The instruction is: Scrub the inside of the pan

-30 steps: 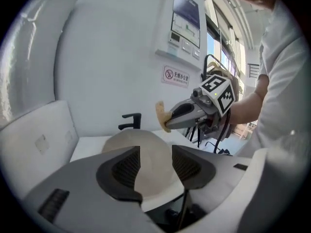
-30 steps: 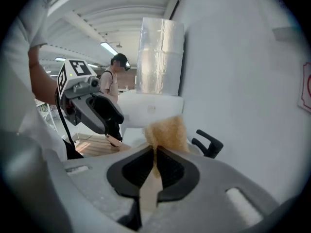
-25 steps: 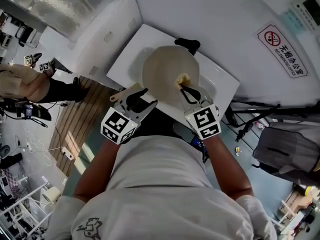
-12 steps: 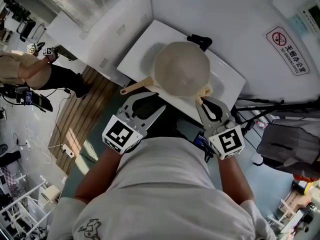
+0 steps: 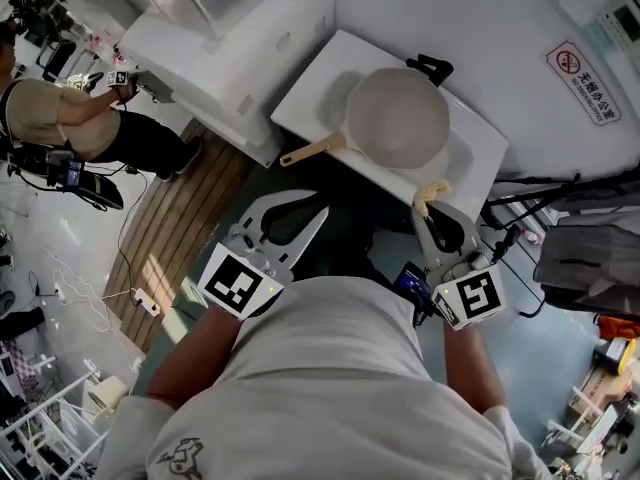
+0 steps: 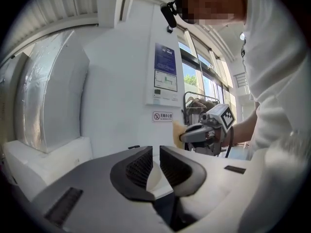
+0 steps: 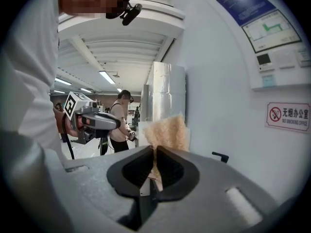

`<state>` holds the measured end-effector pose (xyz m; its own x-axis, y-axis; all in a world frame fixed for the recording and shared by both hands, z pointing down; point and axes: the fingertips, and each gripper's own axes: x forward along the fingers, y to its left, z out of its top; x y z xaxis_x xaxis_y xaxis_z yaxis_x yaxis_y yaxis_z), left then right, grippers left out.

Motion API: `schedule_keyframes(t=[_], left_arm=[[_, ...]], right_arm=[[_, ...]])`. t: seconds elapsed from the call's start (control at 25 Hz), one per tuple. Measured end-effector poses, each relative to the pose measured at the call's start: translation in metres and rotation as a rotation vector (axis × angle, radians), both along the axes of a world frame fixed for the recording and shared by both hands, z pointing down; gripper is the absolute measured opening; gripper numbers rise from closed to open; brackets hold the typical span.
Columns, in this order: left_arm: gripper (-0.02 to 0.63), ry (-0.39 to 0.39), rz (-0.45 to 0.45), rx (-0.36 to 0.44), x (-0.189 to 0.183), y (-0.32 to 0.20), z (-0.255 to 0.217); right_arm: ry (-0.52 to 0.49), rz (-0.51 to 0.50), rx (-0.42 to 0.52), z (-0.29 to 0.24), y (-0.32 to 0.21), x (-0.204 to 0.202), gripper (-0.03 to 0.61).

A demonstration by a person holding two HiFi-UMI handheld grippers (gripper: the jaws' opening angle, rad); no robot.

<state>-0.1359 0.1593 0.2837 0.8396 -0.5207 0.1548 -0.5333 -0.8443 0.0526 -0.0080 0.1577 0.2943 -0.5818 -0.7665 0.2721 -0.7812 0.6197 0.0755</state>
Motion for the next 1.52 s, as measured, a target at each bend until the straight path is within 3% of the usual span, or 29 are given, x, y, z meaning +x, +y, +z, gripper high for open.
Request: schedule_keyframes(t=[0.24, 0.48, 0.84, 1.16, 1.52], left_arm=[[-0.002, 0.038, 0.033, 0.008, -0.029, 0.049, -0.005], [-0.002, 0.056, 0.049, 0.009, -0.018, 0.082, -0.015], [-0.002, 0.070, 0.013, 0.016, 0.059, 0.144, -0.031], [-0.002, 0.082, -0.025, -0.032, 0.144, 0.215, -0.024], [-0.002, 0.070, -0.104, -0.044, 0.178, 0.260, -0.025]], right_arm=[[0.012, -0.022, -0.005, -0.009, 0.055, -0.035, 0.021], [0.008, -0.031, -0.004, -0.020, 0.094, -0.025, 0.021], [-0.031, -0.080, 0.018, -0.030, 0.155, 0.050, 0.021], [-0.059, -0.138, -0.013, -0.020, 0.233, 0.124, 0.020], [-0.103, -0.188, -0.029, -0.023, 0.284, 0.159, 0.020]])
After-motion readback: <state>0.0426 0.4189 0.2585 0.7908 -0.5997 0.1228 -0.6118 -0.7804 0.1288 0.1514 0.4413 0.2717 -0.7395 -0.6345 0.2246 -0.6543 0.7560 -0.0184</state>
